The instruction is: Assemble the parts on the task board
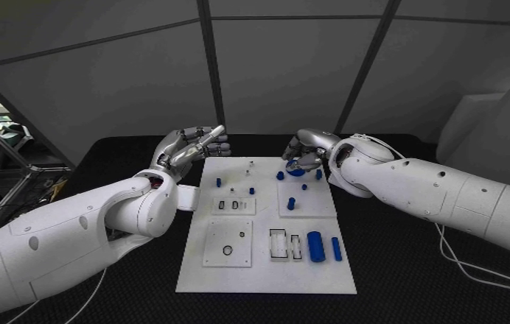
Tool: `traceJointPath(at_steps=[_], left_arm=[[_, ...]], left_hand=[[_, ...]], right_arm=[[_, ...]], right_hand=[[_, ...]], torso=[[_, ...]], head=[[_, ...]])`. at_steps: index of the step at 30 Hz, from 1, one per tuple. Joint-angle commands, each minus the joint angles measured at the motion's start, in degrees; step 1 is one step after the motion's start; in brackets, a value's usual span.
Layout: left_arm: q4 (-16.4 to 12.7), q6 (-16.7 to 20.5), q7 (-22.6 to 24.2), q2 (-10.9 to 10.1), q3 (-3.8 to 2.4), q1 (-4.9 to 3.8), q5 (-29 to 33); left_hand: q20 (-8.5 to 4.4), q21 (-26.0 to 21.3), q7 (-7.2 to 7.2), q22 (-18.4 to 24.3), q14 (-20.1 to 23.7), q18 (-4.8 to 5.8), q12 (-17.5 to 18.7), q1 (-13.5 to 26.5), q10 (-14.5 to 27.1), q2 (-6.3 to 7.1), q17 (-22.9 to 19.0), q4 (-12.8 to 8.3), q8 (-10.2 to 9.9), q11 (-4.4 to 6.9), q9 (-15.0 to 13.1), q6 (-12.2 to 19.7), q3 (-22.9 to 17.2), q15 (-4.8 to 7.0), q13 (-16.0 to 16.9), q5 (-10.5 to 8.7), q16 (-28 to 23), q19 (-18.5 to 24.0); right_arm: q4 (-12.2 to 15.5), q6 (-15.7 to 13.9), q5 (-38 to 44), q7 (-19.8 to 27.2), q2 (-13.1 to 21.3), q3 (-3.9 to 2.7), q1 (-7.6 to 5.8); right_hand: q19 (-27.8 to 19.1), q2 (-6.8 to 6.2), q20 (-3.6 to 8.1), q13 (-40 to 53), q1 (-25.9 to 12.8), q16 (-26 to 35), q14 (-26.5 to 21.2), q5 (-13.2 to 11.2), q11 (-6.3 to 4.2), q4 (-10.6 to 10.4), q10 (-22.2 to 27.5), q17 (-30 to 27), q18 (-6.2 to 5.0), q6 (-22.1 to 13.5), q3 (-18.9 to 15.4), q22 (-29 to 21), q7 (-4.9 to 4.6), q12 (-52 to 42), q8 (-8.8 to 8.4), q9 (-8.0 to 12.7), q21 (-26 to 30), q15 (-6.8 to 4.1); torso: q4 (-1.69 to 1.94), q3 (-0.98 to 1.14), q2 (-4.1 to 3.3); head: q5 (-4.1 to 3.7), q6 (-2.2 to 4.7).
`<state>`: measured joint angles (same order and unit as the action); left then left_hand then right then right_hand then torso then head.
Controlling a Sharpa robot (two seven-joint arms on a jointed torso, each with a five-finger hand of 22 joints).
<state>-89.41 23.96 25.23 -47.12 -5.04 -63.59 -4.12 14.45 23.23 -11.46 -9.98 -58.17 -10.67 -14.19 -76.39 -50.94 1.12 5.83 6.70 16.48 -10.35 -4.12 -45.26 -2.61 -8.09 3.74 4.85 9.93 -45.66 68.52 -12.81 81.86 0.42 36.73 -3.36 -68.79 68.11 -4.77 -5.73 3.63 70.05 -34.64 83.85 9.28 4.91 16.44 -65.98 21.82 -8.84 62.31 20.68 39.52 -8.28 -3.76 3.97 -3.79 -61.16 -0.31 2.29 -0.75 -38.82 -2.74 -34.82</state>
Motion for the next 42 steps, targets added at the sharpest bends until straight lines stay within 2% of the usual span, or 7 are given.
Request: traceJointPath(at_steps=[1, 7, 11, 15, 18, 29, 42], left_arm=[[-0.3, -1.3, -0.3, 0.0, -0.10, -0.12, -0.5], [-0.5, -1.6, -0.4, 0.1, -0.11, -0.14, -0.5], [-0.6, -1.6, -0.5, 0.1, -0.11, -0.15, -0.5], [-0.9, -1.7, -0.5, 0.1, -0.12, -0.16, -0.5], [-1.1, -1.8, -0.6, 0.0, -0.12, -0.18, -0.5], [-1.4, -1.9, -0.8, -0.2, -0.13, -0.28, -0.5], [-1.5, -2.2, -1.0, -0.3, -0.13, -0.35, -0.5]], left_hand=[[0.01, 0.3, -1.15, -0.1, -0.1, 0.22, 0.4, 0.0, -0.3, -0.58, 0.0, -0.3, -0.2, -0.09, 0.1, -0.3, 0.0, -0.21, -0.1, 0.33, -0.3, -0.3], [0.01, 0.3, -1.16, -0.1, 0.0, 0.24, 0.4, 0.0, -0.3, -0.59, 0.0, -0.3, -0.2, -0.10, 0.1, -0.3, 0.0, -0.23, -0.1, 0.32, -0.4, -0.4], [0.01, 0.3, -1.16, -0.1, 0.0, 0.24, 0.4, 0.0, -0.3, -0.59, 0.0, -0.3, -0.2, -0.10, 0.1, -0.3, 0.0, -0.23, -0.1, 0.32, -0.4, -0.4], [0.01, 0.4, -1.18, -0.1, 0.0, 0.25, 0.5, 0.1, -0.3, -0.62, 0.0, -0.4, -0.3, -0.12, 0.1, -0.3, 0.0, -0.24, -0.1, 0.31, -0.5, -0.4], [0.01, 0.4, -1.18, -0.1, 0.0, 0.25, 0.5, 0.1, -0.3, -0.62, 0.0, -0.4, -0.3, -0.12, 0.1, -0.3, 0.0, -0.24, -0.1, 0.31, -0.5, -0.4], [0.01, 0.4, -1.18, -0.1, 0.0, 0.25, 0.5, 0.1, -0.3, -0.62, 0.0, -0.4, -0.3, -0.12, 0.1, -0.3, 0.0, -0.24, -0.1, 0.31, -0.5, -0.4], [0.01, 0.4, -1.18, -0.1, 0.0, 0.25, 0.5, 0.1, -0.3, -0.62, 0.0, -0.4, -0.3, -0.12, 0.1, -0.3, 0.0, -0.24, -0.1, 0.31, -0.5, -0.4]], right_arm=[[0.2, 3.6, 7.6, -4.1, -0.5, -0.05, -0.29], [0.5, 5.0, 8.8, -4.8, -1.1, -0.05, -0.42], [0.3, 5.9, 9.3, -5.2, -1.7, -0.04, -0.45], [-0.2, 6.0, 9.6, -5.2, -2.2, -0.04, -0.47], [-0.5, 6.0, 9.7, -5.1, -2.6, -0.04, -0.47], [-1.5, 7.9, 9.8, -5.3, -3.8, -0.03, -0.48], [-3.4, 8.8, 9.9, -5.3, -5.0, -0.03, -0.48]], right_hand=[[1.5, -0.43, -0.12, 0.0, -0.1, -2.2, 1.8, -0.3, 0.22, -0.1, 0.9, 1.6, 0.95, -0.5, 0.4, 4.3, -0.22, 0.3, -0.36, 0.1, -3.0, 0.09], [4.2, -0.43, -0.52, 0.1, -0.2, -12.6, 1.4, -0.3, 0.43, -0.1, 1.2, 11.8, 2.12, -1.0, 0.3, 12.8, -0.40, 0.3, -0.30, 0.0, -9.2, 0.47], [5.0, -0.31, -0.70, 0.1, -0.2, -16.9, 1.0, -0.3, 0.51, -0.1, 1.2, 15.9, 2.57, -1.2, 0.4, 16.1, -0.48, 0.3, -0.32, 0.0, -11.5, 0.61], [4.9, -0.31, -0.72, 0.1, -0.2, -17.4, 0.8, -0.3, 0.54, -0.1, 1.2, 16.2, 2.55, -1.3, 0.4, 16.1, -0.49, 0.3, -0.33, 0.0, -11.6, 0.65], [5.1, -0.11, -0.77, 0.1, -0.3, -18.4, 0.8, -0.2, 0.56, -0.2, 1.2, 17.3, 2.68, -1.3, 0.5, 17.0, -0.50, 0.3, -0.32, 0.0, -12.2, 0.70], [7.6, 1.05, -0.88, 0.1, -0.4, -24.9, 1.2, 0.5, 0.52, -0.2, 0.6, 24.0, 3.61, -1.2, 1.5, 22.8, -0.41, 0.2, -0.30, 0.0, -15.8, 0.71], [8.6, 1.65, -0.92, 0.1, -0.7, -27.9, 1.1, 0.8, 0.45, -0.3, 0.0, 26.9, 4.04, -1.1, 2.7, 25.6, -0.37, 0.3, -0.28, 0.0, -17.6, 0.71]], torso=[[0.14, -0.05, -0.88], [0.17, -0.07, -1.17], [0.19, -0.03, -1.14], [0.27, -0.09, -1.18], [0.23, -0.03, -1.17], [0.19, 0.03, -1.28], [0.17, 0.05, -1.47]], head=[[-0.17, 0.10], [-0.23, 0.28], [-0.31, 0.35], [-0.60, 0.57], [-0.25, 0.32], [-0.10, -0.33], [0.07, -0.54]])
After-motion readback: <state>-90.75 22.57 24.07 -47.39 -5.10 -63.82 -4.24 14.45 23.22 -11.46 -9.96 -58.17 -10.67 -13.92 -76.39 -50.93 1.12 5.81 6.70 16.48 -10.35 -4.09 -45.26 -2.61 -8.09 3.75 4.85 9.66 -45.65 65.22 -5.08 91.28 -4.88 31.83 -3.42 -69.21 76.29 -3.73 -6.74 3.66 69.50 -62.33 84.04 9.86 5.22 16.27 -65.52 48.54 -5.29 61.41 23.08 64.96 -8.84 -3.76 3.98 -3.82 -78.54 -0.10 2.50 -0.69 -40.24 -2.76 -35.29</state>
